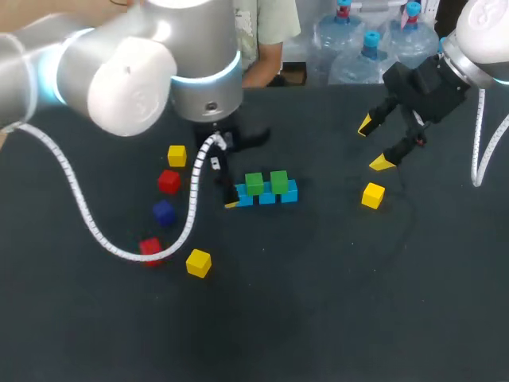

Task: Place the blue cubes, place green cubes on the blue cubes, place the yellow cubes on the green cubes, then place the red cubes on the yellow cubes, and place purple cube on the red cubes.

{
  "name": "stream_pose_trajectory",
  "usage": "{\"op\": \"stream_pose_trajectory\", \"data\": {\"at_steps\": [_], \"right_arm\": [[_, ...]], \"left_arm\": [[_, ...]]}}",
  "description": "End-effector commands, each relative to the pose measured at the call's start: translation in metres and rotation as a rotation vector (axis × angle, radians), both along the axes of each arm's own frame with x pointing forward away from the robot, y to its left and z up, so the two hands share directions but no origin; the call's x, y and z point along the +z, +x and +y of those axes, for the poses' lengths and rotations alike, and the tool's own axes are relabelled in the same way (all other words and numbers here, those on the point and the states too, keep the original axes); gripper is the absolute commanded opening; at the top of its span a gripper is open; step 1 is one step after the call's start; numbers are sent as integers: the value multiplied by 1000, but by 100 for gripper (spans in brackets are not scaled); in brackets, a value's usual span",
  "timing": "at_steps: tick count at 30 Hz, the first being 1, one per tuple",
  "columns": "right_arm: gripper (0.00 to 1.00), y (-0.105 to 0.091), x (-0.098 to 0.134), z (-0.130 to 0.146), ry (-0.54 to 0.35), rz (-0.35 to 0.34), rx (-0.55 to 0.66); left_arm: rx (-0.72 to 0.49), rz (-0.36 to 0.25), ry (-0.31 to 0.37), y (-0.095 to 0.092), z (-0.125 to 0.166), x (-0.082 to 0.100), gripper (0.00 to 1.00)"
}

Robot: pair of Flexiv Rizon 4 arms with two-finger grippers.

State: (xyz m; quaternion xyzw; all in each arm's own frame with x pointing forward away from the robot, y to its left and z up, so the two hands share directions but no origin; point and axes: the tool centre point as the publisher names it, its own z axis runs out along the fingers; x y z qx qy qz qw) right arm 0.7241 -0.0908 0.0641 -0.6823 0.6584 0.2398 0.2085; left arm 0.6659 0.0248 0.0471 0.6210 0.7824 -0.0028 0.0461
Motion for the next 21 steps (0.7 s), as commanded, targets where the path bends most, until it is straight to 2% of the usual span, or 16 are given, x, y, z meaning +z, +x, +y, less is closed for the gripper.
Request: {"op": "stream_pose_trajectory", "data": {"at_steps": [1,5,11,21], "right_arm": [[100,-1,0,0,1,-3,-1],[100,-1,0,0,1,-3,-1],[100,-1,0,0,1,-3,-1],[100,-1,0,0,1,-3,-1]], "left_arm": [[8,-22,-124,-12,22,1,100],[39,-28,-145,-19,36,3,100],[70,-30,-136,-29,49,6,100],[109,-47,-160,-43,66,10,100]]}}
